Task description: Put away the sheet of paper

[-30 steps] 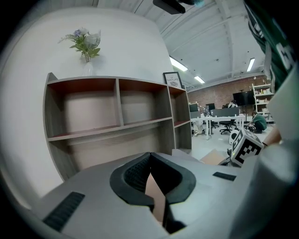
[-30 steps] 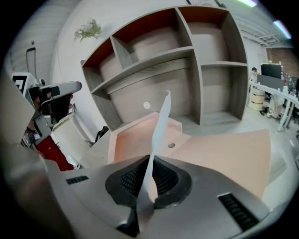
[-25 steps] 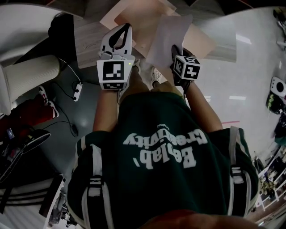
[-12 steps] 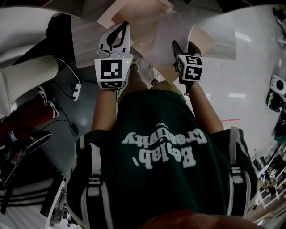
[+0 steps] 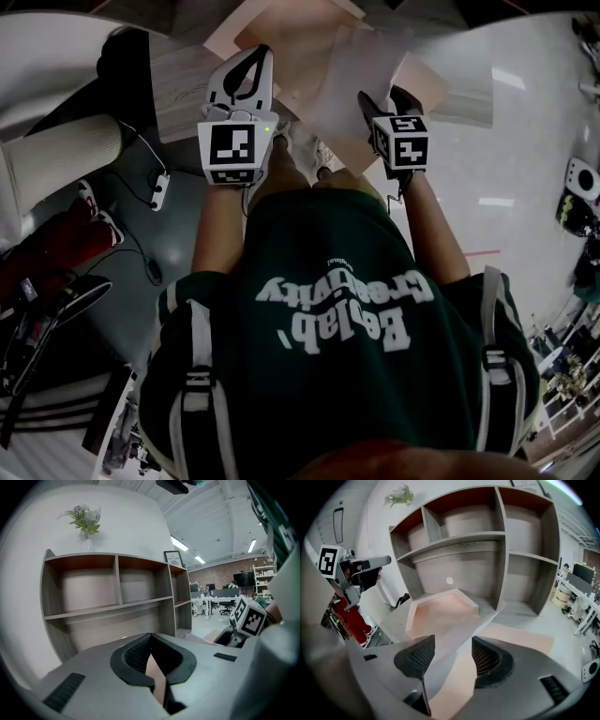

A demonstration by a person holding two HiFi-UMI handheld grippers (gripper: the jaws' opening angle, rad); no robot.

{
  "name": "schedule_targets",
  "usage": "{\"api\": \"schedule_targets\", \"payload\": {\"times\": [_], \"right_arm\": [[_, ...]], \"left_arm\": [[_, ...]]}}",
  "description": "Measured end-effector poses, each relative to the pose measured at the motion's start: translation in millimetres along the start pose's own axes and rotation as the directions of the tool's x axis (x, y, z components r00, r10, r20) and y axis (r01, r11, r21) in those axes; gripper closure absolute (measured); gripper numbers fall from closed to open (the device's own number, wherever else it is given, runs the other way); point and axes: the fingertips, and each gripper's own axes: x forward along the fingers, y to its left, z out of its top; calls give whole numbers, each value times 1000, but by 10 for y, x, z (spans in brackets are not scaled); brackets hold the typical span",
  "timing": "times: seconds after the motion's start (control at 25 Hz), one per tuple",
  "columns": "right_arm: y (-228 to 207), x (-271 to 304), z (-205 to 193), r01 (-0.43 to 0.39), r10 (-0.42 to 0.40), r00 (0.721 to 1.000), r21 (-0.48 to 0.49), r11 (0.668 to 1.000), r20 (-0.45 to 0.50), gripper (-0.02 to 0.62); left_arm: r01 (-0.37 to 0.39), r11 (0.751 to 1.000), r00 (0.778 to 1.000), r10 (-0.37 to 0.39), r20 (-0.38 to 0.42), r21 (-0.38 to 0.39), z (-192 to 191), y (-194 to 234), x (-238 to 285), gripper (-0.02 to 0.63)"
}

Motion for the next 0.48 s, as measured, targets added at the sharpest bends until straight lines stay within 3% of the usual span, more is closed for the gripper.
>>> {"api": "schedule_targets", "payload": {"times": [0.24, 0.48], "right_arm": [[283, 138, -188, -155, 155, 982, 8, 988, -104, 365], [552, 214, -327, -257, 248, 948, -21, 966, -198, 364]], "left_arm": [[-6, 1000, 1000, 6, 6, -16, 14, 2, -35, 588], [-22, 999, 1000, 23, 1, -39, -66, 90, -107, 588]]}}
